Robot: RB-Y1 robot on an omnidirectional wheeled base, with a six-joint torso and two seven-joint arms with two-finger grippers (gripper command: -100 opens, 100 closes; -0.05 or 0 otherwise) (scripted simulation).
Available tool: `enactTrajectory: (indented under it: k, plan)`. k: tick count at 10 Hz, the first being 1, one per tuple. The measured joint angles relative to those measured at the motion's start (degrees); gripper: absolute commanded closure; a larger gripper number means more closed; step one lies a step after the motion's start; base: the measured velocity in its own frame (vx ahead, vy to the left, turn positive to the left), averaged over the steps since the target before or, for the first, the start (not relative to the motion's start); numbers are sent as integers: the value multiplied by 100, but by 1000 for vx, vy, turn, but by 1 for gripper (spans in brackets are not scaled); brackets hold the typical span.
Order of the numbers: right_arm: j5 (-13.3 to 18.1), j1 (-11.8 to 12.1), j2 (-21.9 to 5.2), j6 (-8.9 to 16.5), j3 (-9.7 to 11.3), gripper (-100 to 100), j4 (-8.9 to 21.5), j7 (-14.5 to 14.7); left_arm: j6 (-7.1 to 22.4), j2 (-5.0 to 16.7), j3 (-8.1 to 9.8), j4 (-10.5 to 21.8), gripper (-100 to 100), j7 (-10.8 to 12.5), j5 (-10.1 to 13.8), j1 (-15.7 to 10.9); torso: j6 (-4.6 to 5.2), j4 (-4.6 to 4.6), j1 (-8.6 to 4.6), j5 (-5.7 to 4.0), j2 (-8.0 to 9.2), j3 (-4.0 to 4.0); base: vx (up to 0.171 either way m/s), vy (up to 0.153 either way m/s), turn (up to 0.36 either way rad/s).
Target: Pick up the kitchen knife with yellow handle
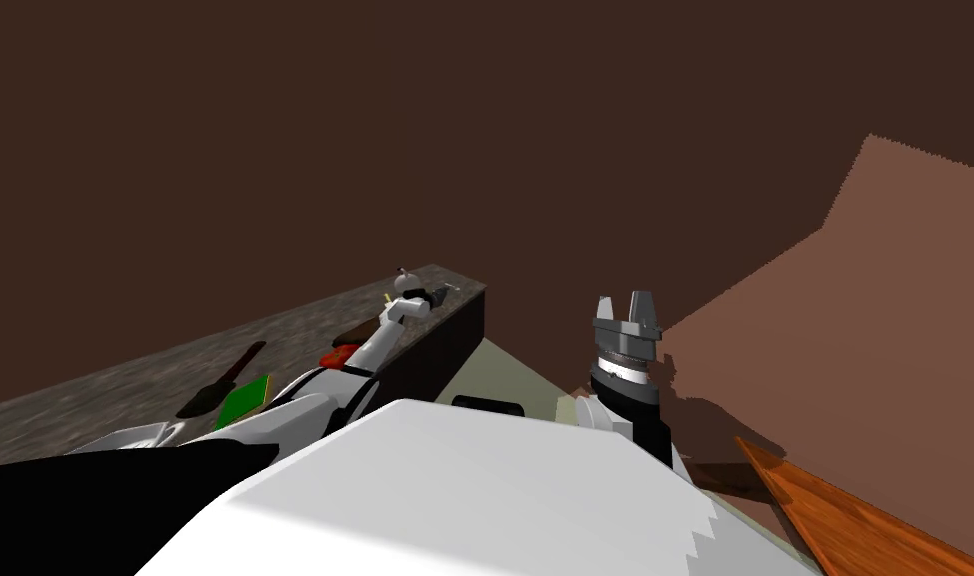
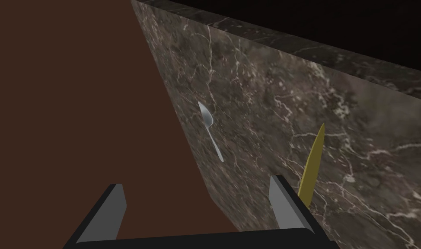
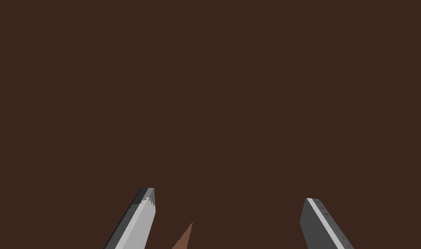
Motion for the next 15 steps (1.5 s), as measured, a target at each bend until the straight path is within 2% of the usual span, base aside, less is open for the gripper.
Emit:
enactTrajectory:
  k: [1, 2, 4, 6, 7, 9, 15]
  plan:
    - [0, 0, 0, 0, 0, 0, 0, 0, 147, 24, 9, 3, -100, 2, 12, -14, -2, 0, -5, -1, 1, 1, 1, 36, -145]
    - [0, 0, 0, 0, 0, 0, 0, 0, 294, 90, 11, 188, -100, -46, 58, -155, 3, 0, -2, -1, 0, 0, 4, 41, -94]
    - [0, 0, 0, 0, 0, 0, 0, 0, 555, 148, 19, 330, -100, -98, 100, -215, -3, 0, -5, -1, 0, 0, 8, 33, -68]
    - [0, 0, 0, 0, 0, 0, 0, 0, 845, 245, 29, 640, -100, -172, 155, -438, -2, -1, 3, 1, -5, -3, 12, 37, -46]
    - [0, 1, 0, 0, 0, 0, 0, 0, 970, 265, 39, 630, -100, -175, 159, -425, -3, -1, -4, 0, -3, -2, 21, 30, -133]
    - [0, 0, 0, 0, 0, 0, 0, 0, 1328, 367, 58, 869, -100, -221, 196, -620, -2, -2, -1, 0, -5, -3, 18, 54, -126]
    - [0, 1, 0, 0, 0, 0, 0, 0, 2392, 634, 105, 1799, -100, -419, 277, -1197, -3, -3, 4, 2, -9, -6, 24, 53, -85]
